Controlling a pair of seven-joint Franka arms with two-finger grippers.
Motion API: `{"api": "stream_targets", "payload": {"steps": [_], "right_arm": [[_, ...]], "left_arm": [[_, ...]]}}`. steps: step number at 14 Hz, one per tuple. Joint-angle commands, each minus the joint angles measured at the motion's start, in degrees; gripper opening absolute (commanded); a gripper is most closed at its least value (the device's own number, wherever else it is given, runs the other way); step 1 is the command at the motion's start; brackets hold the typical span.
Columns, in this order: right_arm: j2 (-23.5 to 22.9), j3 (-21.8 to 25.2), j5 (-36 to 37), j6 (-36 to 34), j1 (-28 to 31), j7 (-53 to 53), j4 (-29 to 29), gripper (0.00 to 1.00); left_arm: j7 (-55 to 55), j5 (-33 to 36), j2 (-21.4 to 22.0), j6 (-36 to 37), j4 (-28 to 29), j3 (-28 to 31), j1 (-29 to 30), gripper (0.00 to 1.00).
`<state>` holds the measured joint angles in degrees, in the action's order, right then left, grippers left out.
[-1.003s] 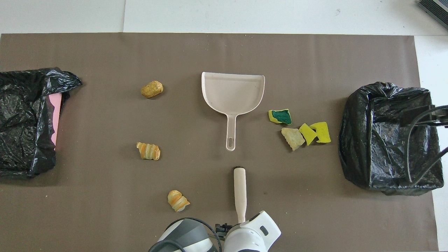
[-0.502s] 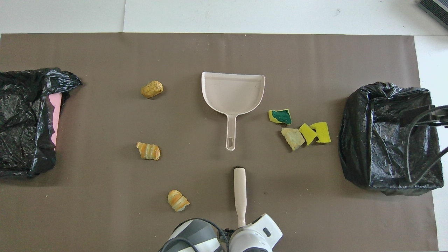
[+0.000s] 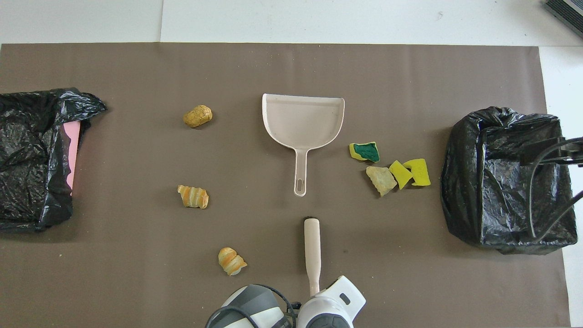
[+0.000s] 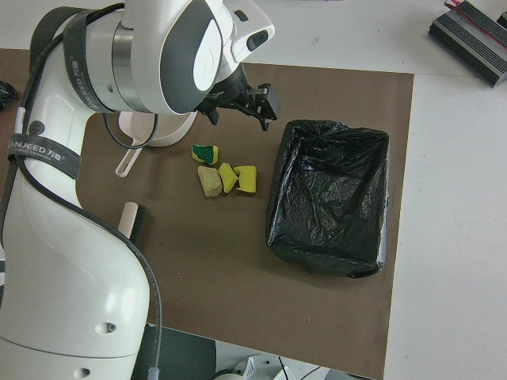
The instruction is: Sweep and dump trash in bin
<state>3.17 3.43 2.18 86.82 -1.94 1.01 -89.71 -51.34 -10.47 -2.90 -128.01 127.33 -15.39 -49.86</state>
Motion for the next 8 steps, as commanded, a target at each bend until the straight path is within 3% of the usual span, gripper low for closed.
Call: {"api": "stream_targets", "payload": {"steps": [1,4,6,8], "right_arm": [[1.4,-0.3,-1.3,1.0,0.5,-2.2,-0.8,1.00],[2.8,-1.0,-1.0,1.5,-0.3,-3.6,-4.4,1.00],[2.9,-1.1,-1.2,4.0,-0.3,-2.9,-5.6,1.00],[1.8,-2.3,-1.3,6.0,-2.2,-2.2,-5.7,1.00]], "left_arm": [[0.3,-1.1,0.6,1.0,0.6,0.8,-0.8,0.29],[0.3,-1.1,0.6,1.1,0.9,0.8,-0.8,0.29],[0.2,-1.1,0.7,1.2,0.9,0.8,-0.8,0.39],[0.3,-1.1,0.7,1.1,0.9,0.8,-0.8,0.41]]}}
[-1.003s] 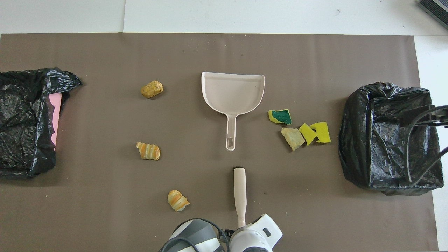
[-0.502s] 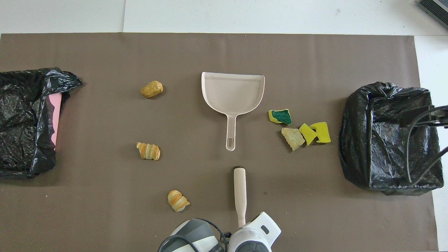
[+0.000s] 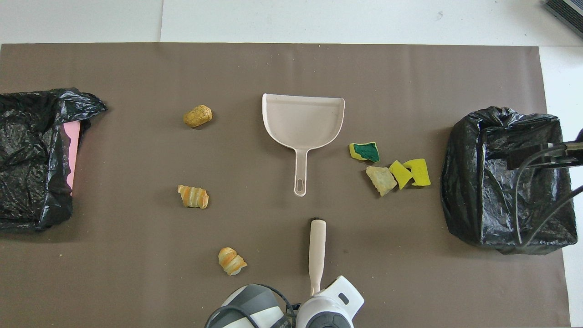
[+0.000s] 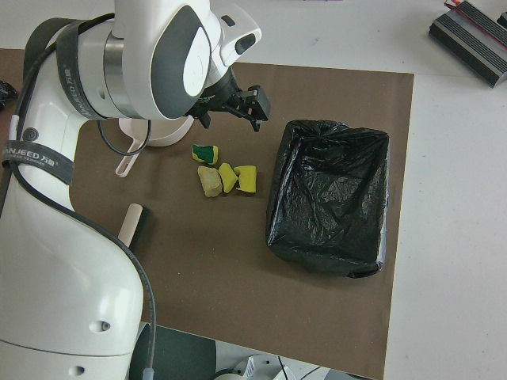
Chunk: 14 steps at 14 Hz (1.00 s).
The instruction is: Sweep and dump trash in bin
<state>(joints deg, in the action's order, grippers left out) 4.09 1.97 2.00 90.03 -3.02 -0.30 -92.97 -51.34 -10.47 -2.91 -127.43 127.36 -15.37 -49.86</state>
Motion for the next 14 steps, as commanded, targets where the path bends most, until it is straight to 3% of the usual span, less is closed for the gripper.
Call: {"api": "stream_targets", "payload": {"steps": [1,4,8,11,14], "right_arm": [[0.0,-0.8,-1.1,4.2,-2.4,0.2,-3.0,1.00],[-2.7,-0.9,-1.8,8.1,-7.9,7.9,-4.1,1.00],[-5.5,-0.9,-2.1,11.2,-9.7,10.2,-4.1,1.00],[-6.5,-0.9,-3.9,12.3,-9.7,10.8,-5.6,1.00],[-6.6,-1.0,-5.4,13.9,-10.5,12.3,-6.4,1.00]], "left_arm": [[0.4,-1.1,0.7,0.6,1.0,0.8,-0.8,0.41],[0.5,-1.1,0.8,0.7,1.0,0.7,-0.8,0.38],[0.5,-1.1,1.2,2.8,1.4,0.8,-0.8,0.03],[0.5,-1.1,2.0,6.5,0.8,1.0,0.4,0.00],[-1.0,-1.1,6.1,13.8,0.5,1.4,1.4,0.00]]}}
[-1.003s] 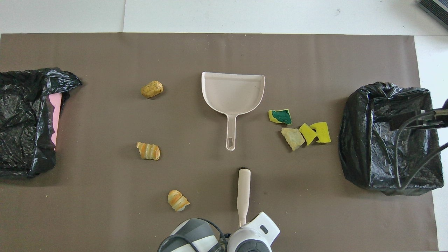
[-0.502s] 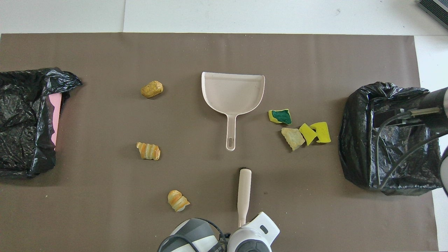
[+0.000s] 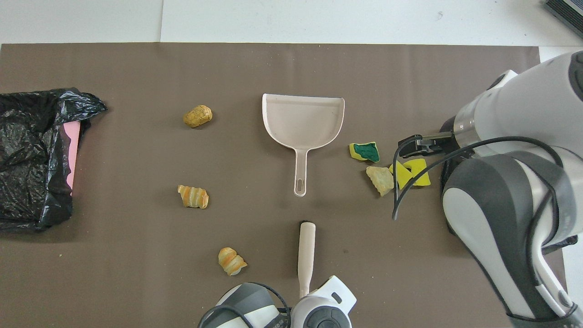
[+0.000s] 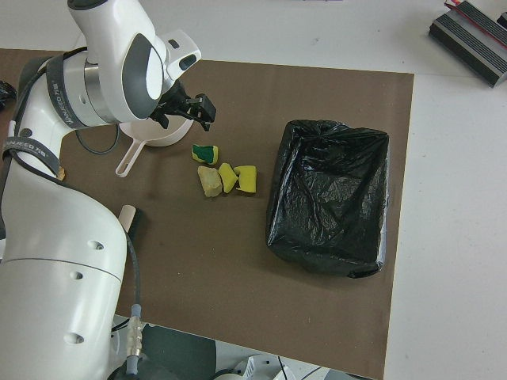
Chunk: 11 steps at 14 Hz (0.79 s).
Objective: Sweep and dump trash in bin
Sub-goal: 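Lift the brush with the left gripper while the right gripper grasps the dustpan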
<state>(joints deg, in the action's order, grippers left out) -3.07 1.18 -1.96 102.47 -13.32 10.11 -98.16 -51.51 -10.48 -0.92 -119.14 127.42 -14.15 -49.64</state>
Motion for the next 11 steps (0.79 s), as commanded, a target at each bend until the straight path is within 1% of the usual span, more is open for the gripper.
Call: {"api": "stream_targets", "payload": {"steps": [1,2,3,5,6,7,8,9,11], "right_arm": [[0.5,-0.2,-1.6,1.7,-0.5,2.7,-1.2,1.00],[0.3,-0.2,-1.6,1.9,-0.6,4.4,-1.2,1.00],[-0.6,-0.5,-1.7,1.9,-1.5,6.5,-0.8,1.00],[-3.5,-0.5,-3.0,2.6,-4.3,12.8,0.3,1.00],[-5.4,-0.5,-4.4,4.1,-6.1,16.3,1.6,1.00],[-7.3,-0.5,-4.8,5.6,-7.4,19.1,2.9,1.00],[-9.9,-0.6,-4.9,7.5,-8.6,21.3,4.7,1.00],[-12.3,-0.6,-4.8,8.8,-9.0,23.8,5.9,1.00],[-15.9,-1.3,-4.8,12.7,-10.6,27.7,7.0,1.00]], "left_arm": [[-3.5,-1.1,5.0,9.0,0.0,0.2,2.3,0.00],[-4.8,-1.1,5.1,10.7,-0.3,0.3,3.1,0.00],[-4.8,-1.0,5.2,12.3,-0.4,0.3,5.3,0.00],[-4.3,-0.4,5.2,14.1,-1.1,0.3,10.9,0.00],[-3.7,0.4,5.2,15.5,-1.8,0.4,14.1,0.00],[-1.0,2.6,5.6,16.9,-2.5,0.4,17.6,0.00],[4.3,4.2,5.7,17.5,-3.4,0.3,21.6,0.00],[9.0,4.5,5.3,17.6,-4.4,0.4,25.7,0.00],[18.1,7.5,3.7,18.2,-6.0,0.3,31.9,0.00]]}}
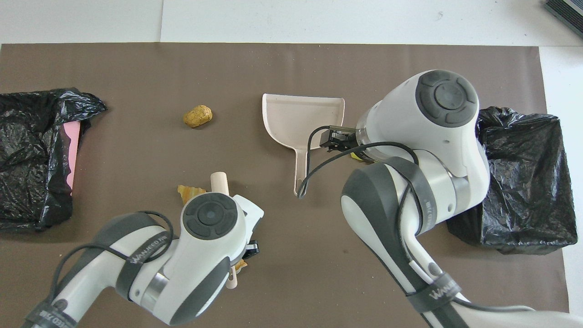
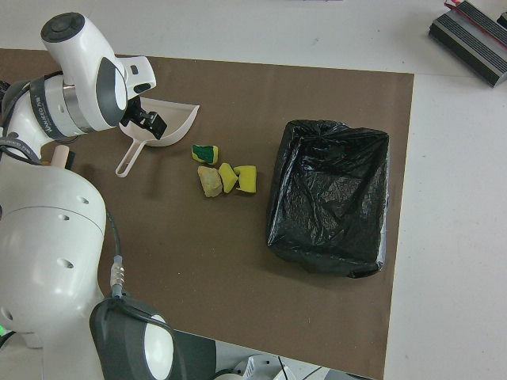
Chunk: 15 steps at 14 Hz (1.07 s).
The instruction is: Sweep and dump trash in bin
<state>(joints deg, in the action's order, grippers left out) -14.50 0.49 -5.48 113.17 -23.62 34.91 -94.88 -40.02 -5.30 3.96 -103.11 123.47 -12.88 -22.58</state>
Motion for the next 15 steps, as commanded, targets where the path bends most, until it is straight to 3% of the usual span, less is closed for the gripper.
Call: {"api": "stream_targets", "payload": {"steps": [1,3,6,12,15], "right_arm": [[-5.8,-0.6,-2.4,3.5,-1.0,3.0,3.7,1.00],[-8.3,-0.6,-2.9,5.5,-2.6,3.0,4.0,1.00],[-11.8,-0.9,-0.7,8.5,-6.2,2.1,3.9,1.00],[-10.5,-0.8,0.0,6.3,-5.5,-0.3,0.8,1.00],[-9.9,-0.9,0.0,4.5,-5.2,-1.4,0.0,0.99]], "left_arm": [[11.8,2.8,-1.4,1.4,-2.2,-0.9,7.4,0.00],[26.2,8.9,-4.3,1.6,-5.8,-0.9,13.3,0.00],[32.9,10.7,-8.2,-0.8,-10.4,-0.9,17.6,0.00],[53.1,11.0,-14.8,-4.7,-18.5,-0.8,25.2,0.00],[58.5,15.8,-20.0,-7.1,-23.4,-0.8,25.9,0.00]]}}
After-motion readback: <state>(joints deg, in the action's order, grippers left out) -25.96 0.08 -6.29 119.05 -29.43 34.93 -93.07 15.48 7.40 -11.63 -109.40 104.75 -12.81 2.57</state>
